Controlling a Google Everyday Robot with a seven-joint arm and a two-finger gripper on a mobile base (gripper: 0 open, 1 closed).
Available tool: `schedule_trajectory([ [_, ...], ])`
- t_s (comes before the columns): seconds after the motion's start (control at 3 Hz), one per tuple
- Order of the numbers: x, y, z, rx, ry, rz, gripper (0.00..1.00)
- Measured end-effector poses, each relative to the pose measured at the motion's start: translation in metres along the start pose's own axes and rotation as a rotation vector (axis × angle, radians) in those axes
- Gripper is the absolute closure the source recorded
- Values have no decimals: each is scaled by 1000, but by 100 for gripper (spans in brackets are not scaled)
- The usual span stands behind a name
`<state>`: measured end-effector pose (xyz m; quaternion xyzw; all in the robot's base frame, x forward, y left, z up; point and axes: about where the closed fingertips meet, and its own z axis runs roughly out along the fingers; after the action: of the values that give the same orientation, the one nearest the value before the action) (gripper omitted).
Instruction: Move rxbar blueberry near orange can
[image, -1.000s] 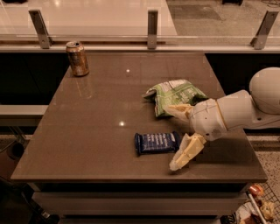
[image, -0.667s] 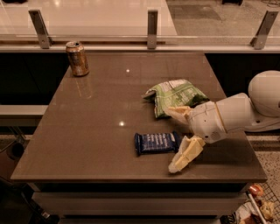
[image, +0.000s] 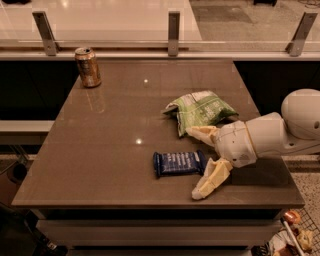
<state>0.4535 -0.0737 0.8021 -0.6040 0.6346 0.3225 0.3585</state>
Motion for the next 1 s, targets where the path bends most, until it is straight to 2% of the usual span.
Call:
schedule_trajectory([
  [1.0,-13,0,-8,0,0,0,85],
])
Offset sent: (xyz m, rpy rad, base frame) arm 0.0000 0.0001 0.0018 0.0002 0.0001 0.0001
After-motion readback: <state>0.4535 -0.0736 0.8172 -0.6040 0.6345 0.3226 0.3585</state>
